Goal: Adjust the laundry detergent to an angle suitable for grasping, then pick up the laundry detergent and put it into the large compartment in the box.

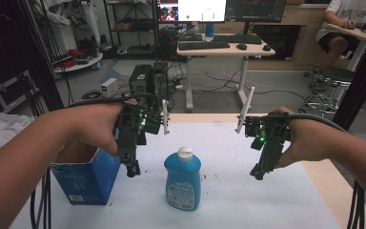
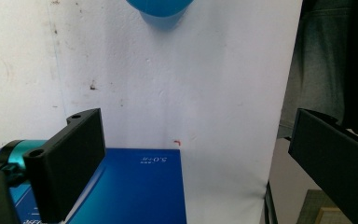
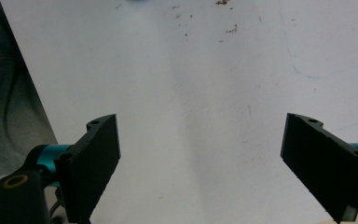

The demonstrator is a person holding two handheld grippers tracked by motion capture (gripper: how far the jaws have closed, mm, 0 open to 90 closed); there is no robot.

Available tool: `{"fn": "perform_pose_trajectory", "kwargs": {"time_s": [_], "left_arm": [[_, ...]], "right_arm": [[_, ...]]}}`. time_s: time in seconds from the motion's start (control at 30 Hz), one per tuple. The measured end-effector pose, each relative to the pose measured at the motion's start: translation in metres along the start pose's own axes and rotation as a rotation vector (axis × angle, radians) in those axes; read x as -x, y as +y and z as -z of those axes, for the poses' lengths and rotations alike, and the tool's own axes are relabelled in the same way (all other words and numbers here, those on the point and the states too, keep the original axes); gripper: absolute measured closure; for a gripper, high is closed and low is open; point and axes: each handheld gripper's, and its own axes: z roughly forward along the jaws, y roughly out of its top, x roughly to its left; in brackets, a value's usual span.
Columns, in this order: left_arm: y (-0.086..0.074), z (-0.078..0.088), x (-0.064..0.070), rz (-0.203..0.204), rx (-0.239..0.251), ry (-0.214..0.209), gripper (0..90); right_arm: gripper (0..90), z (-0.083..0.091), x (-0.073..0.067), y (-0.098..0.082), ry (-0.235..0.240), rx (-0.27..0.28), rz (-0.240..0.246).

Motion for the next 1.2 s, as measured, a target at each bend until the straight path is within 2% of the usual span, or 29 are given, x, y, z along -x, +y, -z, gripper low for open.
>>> {"fn": "perform_pose_trajectory", "kwargs": {"time_s": [0.23,0.67,0.77,1.0,1.2], "left_arm": [[0.002,-0.001,0.0,0.002,-0.002,-0.003,3.7],[0.009,-0.007,0.003,0.011,0.005,-0.011,3.7],[0.009,-0.008,0.002,0.006,0.006,-0.013,3.7],[0.006,-0.005,-0.001,0.015,0.014,-0.001,3.7],[0.006,-0.006,0.001,0.004,0.007,-0.005,3.7]], "right_arm": [[11.0,0.004,0.002,0.001,-0.015,0.002,0.011],[11.0,0.01,0.003,-0.006,-0.012,0.018,0.015],[11.0,0.012,0.003,-0.005,-0.012,0.001,0.017],[11.0,0.017,0.004,-0.001,-0.031,-0.008,0.03],[10.9,0.02,0.003,-0.004,-0.031,0.005,0.018]]}}
